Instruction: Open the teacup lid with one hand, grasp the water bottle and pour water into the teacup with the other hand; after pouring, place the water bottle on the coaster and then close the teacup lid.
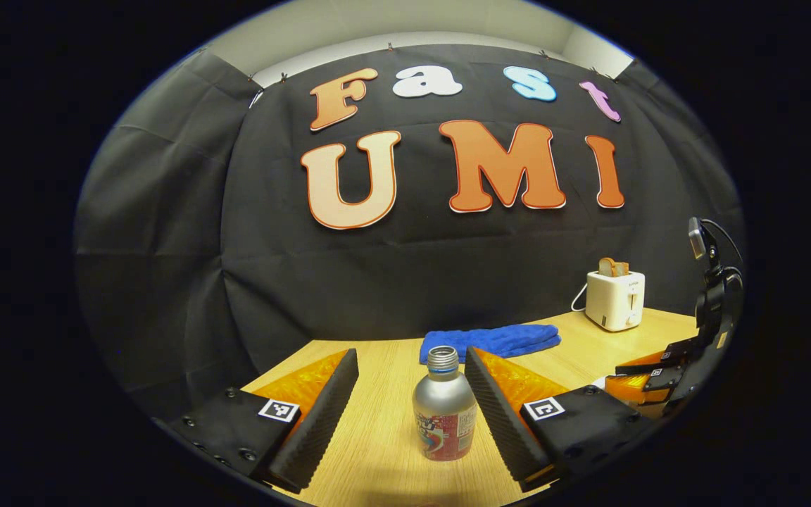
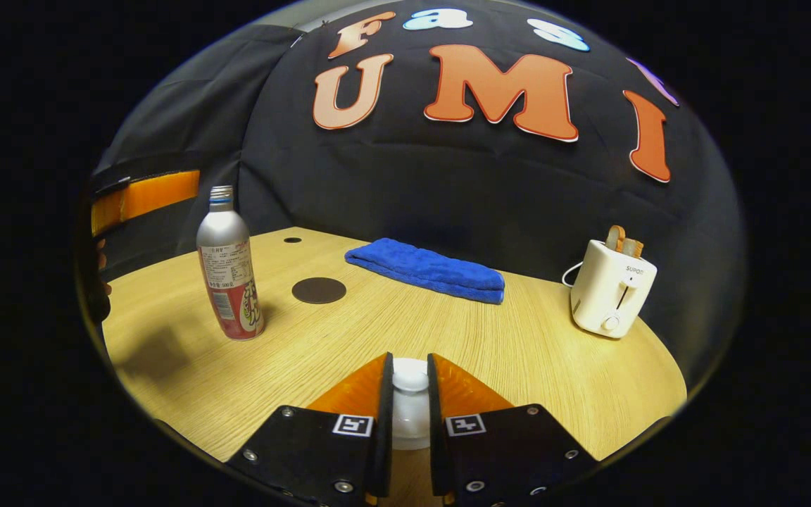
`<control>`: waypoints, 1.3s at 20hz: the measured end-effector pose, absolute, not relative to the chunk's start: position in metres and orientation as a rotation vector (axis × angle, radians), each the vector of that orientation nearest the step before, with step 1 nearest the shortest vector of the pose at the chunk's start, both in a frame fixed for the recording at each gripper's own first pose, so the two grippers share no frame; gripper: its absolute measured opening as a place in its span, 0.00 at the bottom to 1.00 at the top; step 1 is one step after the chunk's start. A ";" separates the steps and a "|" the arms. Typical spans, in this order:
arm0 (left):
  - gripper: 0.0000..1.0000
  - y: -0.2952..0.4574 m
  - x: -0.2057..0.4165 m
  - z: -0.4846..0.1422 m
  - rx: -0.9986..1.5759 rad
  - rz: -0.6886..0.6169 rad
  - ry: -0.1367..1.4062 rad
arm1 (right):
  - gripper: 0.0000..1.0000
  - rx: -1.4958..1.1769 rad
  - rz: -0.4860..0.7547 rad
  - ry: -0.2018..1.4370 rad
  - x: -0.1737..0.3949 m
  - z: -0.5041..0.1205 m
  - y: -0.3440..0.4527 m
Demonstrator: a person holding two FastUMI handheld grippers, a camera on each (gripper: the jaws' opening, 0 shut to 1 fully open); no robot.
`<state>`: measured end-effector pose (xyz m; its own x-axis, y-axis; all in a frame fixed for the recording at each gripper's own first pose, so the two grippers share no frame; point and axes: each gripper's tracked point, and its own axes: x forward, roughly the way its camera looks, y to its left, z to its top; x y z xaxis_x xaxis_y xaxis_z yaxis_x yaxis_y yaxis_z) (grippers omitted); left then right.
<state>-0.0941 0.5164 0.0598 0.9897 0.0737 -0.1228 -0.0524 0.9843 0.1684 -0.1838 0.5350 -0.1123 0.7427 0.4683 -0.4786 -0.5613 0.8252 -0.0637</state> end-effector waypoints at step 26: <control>1.00 0.492 -0.073 -0.064 0.100 -0.027 0.380 | 0.20 -0.149 0.406 0.343 -0.159 -0.061 0.459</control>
